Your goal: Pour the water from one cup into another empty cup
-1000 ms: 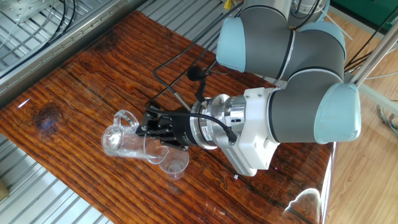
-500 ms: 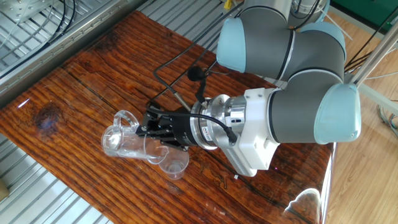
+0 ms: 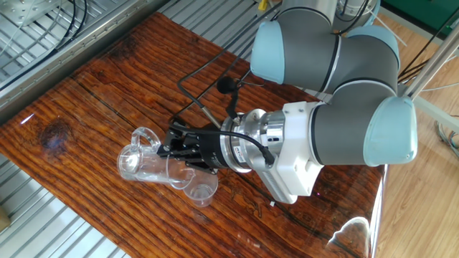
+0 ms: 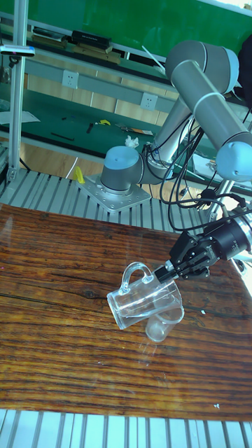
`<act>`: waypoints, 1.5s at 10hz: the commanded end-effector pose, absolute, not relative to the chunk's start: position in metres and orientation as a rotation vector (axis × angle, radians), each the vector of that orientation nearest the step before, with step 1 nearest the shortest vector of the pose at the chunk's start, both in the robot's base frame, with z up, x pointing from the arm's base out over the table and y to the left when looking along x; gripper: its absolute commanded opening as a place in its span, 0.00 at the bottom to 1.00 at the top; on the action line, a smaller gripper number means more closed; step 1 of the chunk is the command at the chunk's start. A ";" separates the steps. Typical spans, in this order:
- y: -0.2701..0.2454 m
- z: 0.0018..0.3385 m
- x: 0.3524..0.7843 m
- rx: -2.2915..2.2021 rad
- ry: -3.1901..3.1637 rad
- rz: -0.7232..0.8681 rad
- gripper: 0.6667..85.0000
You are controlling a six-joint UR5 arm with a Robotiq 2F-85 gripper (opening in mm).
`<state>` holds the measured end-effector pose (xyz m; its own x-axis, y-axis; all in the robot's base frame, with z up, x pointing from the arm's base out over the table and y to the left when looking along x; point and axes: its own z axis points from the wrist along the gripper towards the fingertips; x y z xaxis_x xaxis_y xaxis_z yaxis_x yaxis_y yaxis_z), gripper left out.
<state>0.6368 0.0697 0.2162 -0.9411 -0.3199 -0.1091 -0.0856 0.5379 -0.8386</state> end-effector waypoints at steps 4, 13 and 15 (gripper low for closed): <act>0.069 0.214 0.636 -0.337 2.536 -1.355 0.01; 0.076 0.206 0.635 -0.319 2.563 -1.293 0.01; 0.079 0.204 0.635 -0.328 2.590 -1.263 0.01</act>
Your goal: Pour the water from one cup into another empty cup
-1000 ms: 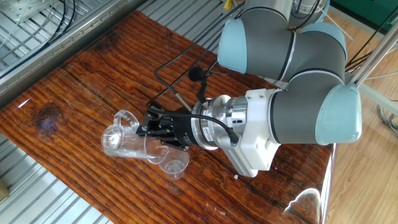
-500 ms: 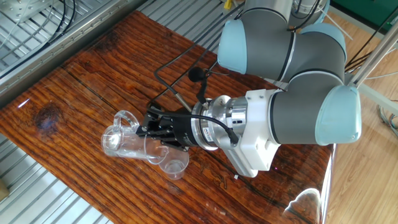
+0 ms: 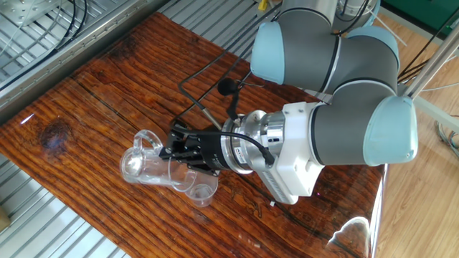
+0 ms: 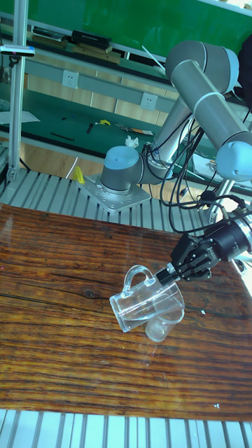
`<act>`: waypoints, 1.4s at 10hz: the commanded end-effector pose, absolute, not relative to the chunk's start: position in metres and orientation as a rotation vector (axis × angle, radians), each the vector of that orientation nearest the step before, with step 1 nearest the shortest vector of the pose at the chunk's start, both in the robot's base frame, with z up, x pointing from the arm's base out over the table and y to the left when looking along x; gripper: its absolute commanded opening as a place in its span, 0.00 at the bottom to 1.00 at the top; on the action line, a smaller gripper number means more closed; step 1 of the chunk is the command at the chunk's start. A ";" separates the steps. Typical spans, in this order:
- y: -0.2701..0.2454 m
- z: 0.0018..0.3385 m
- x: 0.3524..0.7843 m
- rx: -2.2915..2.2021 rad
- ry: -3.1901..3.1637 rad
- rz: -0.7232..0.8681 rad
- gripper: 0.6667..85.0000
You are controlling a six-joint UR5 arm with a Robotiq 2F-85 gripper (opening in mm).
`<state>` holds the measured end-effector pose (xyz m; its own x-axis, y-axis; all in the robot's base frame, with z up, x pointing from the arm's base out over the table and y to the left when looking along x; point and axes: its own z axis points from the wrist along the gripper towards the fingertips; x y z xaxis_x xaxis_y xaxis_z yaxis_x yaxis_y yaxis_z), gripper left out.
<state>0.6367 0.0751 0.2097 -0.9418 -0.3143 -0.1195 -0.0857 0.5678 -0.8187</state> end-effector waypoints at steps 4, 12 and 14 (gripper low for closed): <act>0.082 0.208 0.635 -0.405 2.625 -1.243 0.01; 0.067 0.214 0.651 -0.653 2.730 -0.946 0.01; 0.062 0.208 0.641 -0.639 2.776 -0.844 0.01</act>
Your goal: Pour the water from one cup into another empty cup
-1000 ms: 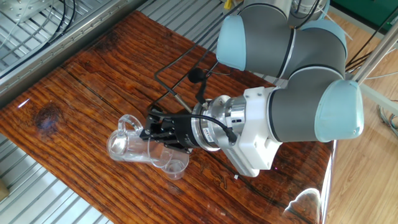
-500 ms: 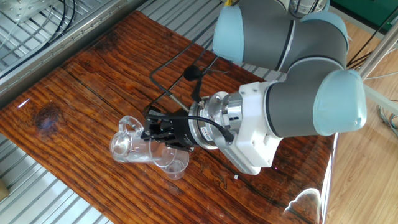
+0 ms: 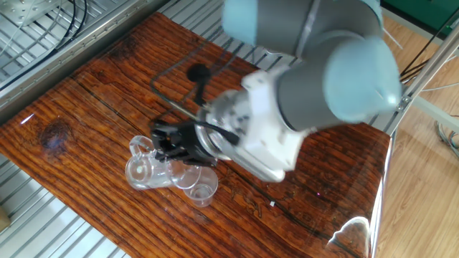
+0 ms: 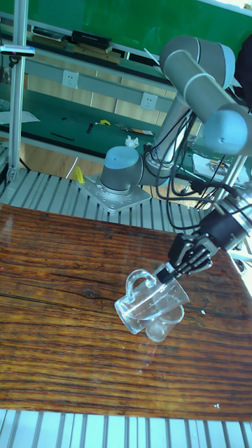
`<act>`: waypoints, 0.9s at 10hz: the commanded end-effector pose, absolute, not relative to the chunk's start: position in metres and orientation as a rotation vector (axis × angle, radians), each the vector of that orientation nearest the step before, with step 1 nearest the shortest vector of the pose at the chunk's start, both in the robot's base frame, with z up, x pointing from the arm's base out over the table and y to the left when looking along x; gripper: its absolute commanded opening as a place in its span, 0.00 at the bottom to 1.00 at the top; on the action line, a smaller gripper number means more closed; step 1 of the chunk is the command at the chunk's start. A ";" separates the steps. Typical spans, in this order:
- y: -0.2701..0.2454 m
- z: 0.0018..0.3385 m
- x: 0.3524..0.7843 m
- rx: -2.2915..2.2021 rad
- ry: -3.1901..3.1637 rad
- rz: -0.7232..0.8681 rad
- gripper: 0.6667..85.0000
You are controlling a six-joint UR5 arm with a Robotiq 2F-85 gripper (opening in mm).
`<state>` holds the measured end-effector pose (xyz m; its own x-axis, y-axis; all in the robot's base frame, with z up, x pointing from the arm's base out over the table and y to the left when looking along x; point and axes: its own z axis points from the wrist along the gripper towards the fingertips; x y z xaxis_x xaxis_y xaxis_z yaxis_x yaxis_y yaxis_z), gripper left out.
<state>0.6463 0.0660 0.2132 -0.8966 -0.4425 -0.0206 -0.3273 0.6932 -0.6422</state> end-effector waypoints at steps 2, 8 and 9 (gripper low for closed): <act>0.057 0.200 0.636 -0.640 2.797 -0.773 0.01; 0.089 0.180 0.603 -0.520 2.975 -0.447 0.01; 0.090 0.178 0.600 -0.510 2.994 -0.403 0.01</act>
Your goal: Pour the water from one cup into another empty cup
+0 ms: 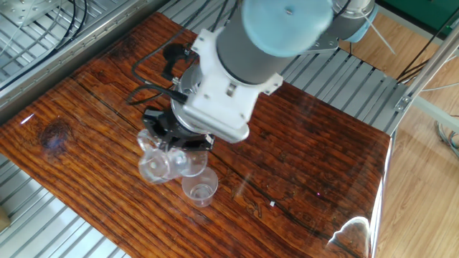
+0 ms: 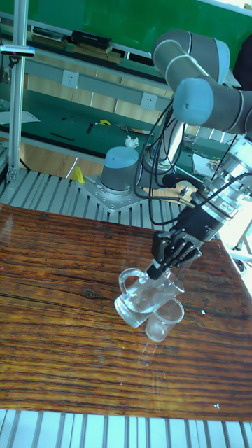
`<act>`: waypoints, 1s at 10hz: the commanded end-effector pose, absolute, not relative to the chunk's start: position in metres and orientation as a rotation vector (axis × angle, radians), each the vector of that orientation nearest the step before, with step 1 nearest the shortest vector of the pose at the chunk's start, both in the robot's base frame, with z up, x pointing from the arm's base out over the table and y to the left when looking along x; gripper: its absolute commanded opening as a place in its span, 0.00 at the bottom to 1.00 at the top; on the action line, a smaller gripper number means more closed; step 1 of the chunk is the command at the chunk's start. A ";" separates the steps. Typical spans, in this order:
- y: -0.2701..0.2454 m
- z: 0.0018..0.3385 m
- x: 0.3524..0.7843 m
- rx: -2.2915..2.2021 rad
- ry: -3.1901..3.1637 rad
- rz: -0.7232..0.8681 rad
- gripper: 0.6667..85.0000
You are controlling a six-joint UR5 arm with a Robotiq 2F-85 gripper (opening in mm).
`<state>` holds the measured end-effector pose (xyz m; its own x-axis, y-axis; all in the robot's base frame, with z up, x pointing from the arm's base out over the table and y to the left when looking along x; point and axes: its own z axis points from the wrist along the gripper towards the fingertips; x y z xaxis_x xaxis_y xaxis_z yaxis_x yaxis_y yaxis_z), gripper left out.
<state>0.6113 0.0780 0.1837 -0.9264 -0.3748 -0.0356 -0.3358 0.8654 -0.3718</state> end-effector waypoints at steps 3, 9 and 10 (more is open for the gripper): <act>0.088 0.174 0.594 -0.479 3.044 -0.234 0.01; 0.066 0.172 0.594 -0.540 3.036 -0.199 0.01; 0.059 0.176 0.596 -0.559 3.032 -0.207 0.01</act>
